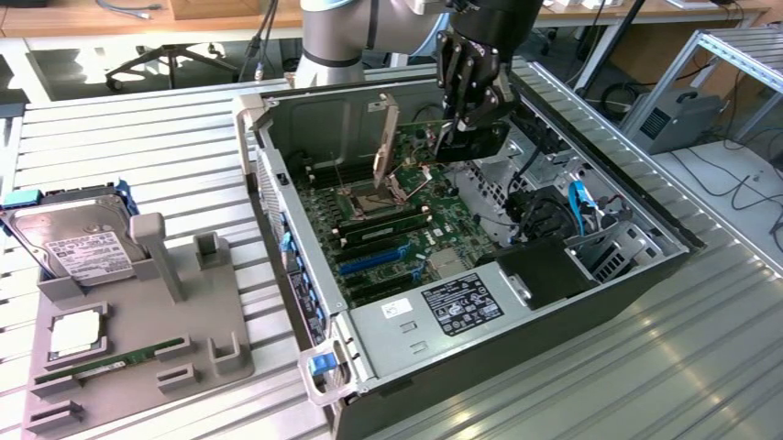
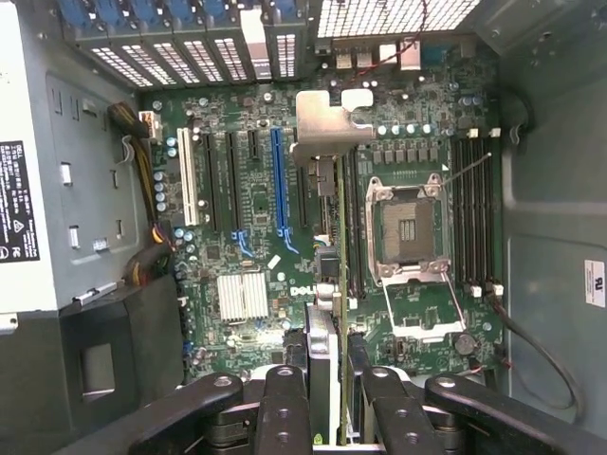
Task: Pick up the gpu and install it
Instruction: 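Insert the gpu into the slot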
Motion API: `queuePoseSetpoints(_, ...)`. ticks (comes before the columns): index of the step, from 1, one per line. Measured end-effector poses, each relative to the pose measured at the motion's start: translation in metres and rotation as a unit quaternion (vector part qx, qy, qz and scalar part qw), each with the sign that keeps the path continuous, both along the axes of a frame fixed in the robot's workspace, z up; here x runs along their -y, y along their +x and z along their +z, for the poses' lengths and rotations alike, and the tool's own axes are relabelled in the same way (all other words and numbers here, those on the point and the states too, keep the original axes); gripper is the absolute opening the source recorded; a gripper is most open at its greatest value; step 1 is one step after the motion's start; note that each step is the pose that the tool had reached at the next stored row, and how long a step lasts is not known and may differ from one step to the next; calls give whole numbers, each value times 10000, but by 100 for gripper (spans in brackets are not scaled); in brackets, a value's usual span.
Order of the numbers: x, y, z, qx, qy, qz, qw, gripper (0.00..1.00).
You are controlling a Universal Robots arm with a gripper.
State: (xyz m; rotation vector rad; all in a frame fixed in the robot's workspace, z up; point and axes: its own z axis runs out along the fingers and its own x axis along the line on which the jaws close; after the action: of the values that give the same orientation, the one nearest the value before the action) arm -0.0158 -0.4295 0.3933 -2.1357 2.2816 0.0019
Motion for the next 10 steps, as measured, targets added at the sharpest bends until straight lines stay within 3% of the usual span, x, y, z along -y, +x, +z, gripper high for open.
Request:
queuePoseSetpoints(9, 0, 0, -2, 1, -7, 541, 9985, 27)
queuePoseSetpoints(10, 0, 0, -6, 168, -16, 541, 9984, 27)
